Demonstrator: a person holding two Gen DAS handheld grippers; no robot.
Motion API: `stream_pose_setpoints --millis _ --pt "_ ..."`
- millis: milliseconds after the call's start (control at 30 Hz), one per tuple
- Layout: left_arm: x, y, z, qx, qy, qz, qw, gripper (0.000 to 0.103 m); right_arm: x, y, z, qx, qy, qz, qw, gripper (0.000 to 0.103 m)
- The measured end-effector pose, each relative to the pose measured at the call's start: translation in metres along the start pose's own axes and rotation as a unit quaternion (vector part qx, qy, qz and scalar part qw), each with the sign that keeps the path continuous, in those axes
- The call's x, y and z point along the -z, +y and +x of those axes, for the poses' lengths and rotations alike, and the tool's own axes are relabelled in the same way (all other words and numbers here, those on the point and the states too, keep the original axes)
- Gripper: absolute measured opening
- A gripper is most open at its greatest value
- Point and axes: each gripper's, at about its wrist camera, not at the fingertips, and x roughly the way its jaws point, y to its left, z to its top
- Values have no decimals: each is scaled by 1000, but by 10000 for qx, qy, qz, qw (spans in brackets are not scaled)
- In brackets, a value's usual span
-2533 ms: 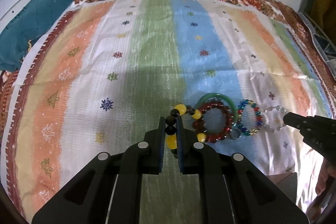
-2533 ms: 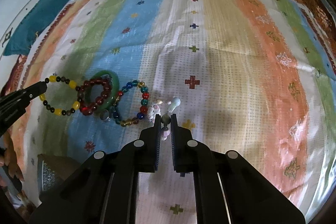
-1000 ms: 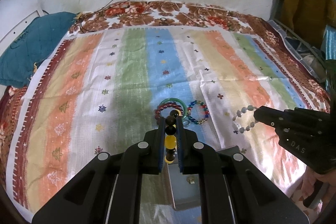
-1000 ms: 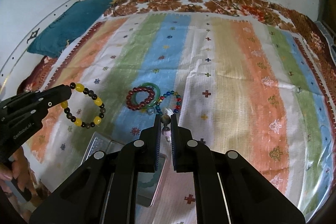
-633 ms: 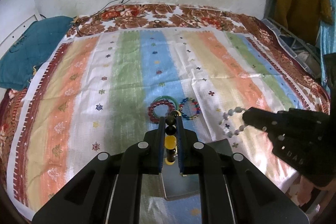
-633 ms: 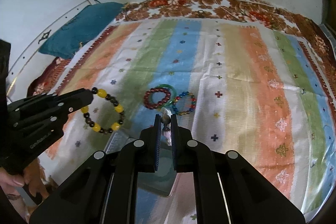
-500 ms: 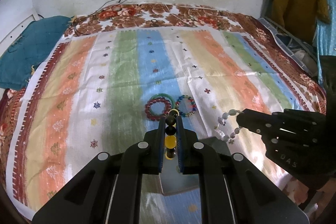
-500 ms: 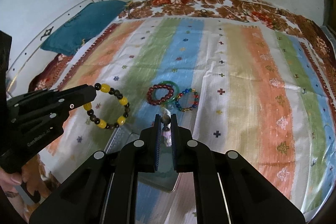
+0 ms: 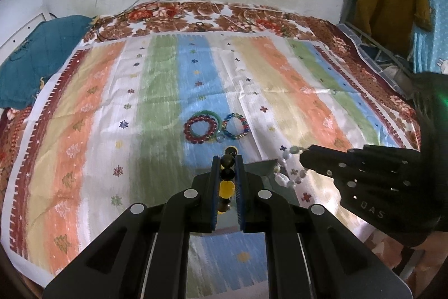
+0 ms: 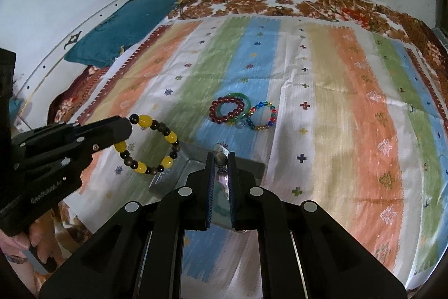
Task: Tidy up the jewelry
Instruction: 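Lower both bracelets into the silver tin and open both grippers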
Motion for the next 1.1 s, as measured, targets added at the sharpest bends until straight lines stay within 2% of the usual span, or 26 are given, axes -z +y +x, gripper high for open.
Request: stream_pose_setpoints --millis 200,233,267,300,333,367,533,667,933,1100 --pt "5 0 1 117 107 -24 9999 10 5 -1 -2 -55 -43 30 10000 11" --pt "5 0 2 111 115 -53 9999 10 6 -2 -2 -36 -28 48 10000 18" --pt "4 3 3 64 113 -120 9998 16 6 -4 -2 -9 -28 61 10000 26" --pt "4 5 4 24 130 -183 9997 28 6 -5 -3 40 -48 69 10000 46" --pt "3 8 4 30 136 -234 9996 33 6 -6 -4 62 -78 73 9999 51" --pt "3 10 6 38 150 -269 9995 36 5 -8 -3 73 -81 82 9999 51" --pt "5 22 14 -75 264 -406 9988 39 3 -20 3 145 12 236 9996 51" --pt "3 27 19 -168 279 -445 9985 47 1 -28 7 192 47 309 9993 54" --pt "-3 32 35 -262 409 -446 9978 55 -6 -43 13 275 80 468 9985 65" --pt "-8 34 46 -336 442 -437 9975 64 -12 -52 22 277 151 538 9981 72"
